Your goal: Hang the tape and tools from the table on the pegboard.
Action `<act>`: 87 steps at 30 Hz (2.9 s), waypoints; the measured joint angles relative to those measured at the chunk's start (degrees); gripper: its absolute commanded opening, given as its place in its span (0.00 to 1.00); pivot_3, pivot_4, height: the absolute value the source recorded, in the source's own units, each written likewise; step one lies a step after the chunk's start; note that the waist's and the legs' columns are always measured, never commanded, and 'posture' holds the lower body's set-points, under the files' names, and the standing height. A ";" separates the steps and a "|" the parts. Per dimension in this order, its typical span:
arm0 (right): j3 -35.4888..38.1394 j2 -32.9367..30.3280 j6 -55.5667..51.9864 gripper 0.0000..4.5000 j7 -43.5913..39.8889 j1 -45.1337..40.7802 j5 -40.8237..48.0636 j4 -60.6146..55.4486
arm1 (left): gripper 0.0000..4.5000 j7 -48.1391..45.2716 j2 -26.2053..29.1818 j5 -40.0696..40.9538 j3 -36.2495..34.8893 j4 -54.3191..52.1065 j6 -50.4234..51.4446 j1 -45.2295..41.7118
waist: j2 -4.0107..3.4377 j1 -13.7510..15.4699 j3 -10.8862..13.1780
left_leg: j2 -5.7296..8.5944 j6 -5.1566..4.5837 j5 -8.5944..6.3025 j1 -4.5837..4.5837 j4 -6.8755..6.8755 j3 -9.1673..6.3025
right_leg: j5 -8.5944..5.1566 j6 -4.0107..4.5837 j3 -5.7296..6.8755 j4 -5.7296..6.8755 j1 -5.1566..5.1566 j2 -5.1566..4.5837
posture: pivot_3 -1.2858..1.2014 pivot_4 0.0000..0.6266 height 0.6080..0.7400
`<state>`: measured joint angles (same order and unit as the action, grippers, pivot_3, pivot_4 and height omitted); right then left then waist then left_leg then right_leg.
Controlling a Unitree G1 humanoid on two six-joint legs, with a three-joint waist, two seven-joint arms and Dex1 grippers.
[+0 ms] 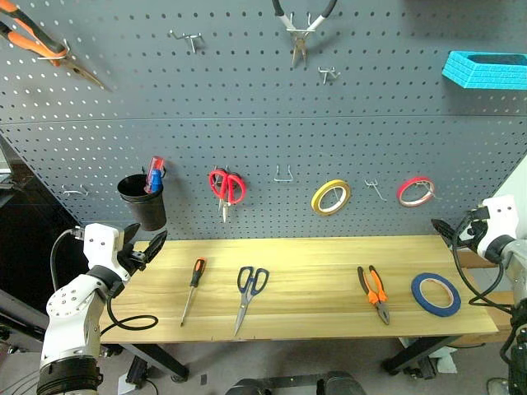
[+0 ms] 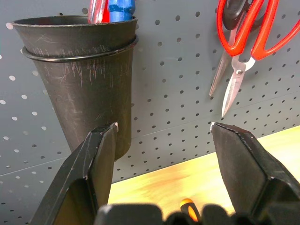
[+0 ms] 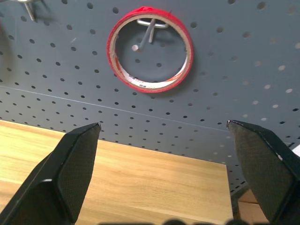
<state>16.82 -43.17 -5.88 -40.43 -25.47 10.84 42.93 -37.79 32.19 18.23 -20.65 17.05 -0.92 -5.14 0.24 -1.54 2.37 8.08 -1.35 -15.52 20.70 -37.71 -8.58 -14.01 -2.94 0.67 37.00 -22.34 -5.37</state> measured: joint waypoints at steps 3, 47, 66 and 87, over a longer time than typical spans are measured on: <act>0.00 0.00 -0.02 1.00 0.00 0.11 0.00 0.00 | 0.75 -0.28 0.01 -0.02 0.00 0.00 0.55 0.11 | -0.03 0.01 0.05 | 0.00 -0.01 -0.01 0.00 0.00 0.00 | -0.02 -0.03 0.00 0.00 0.00 0.00 | 0.49 0.04 1.00; -14.89 -0.81 -36.05 1.00 -1.85 -17.72 -9.21 15.24 | 0.75 -15.11 -3.57 -5.22 31.61 -20.87 12.88 -0.63 | -0.35 -0.32 6.72 | -0.46 -0.23 -0.18 1.03 -0.11 0.91 | 0.13 0.33 -0.23 -0.04 -1.17 0.09 | 0.48 0.33 1.00; -14.70 3.56 -35.97 1.00 6.72 -18.69 -9.53 23.86 | 0.75 -11.42 -4.99 -4.77 34.96 -32.58 18.41 5.21 | -0.10 -0.25 10.83 | -0.53 -0.24 -0.21 1.20 -0.13 0.98 | 0.15 0.34 -0.21 -0.04 -1.31 0.12 | 0.50 0.43 1.00; -13.69 4.52 -39.94 0.08 9.81 -14.93 -9.13 15.51 | 0.76 -11.73 -3.61 -1.30 31.48 -33.22 21.53 -1.62 | 0.61 0.20 11.36 | -0.53 0.00 -0.10 1.28 -0.19 0.92 | 0.19 0.29 -0.12 -0.10 -1.31 0.12 | 0.47 0.35 1.00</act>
<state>3.13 -38.65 -45.81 -30.62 -40.40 1.71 58.44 -49.52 28.58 16.93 10.84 -16.18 20.62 -6.75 0.85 -1.34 13.73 7.55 -1.35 -15.62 21.98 -37.90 -7.66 -13.82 -2.65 0.55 36.89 -23.65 -5.25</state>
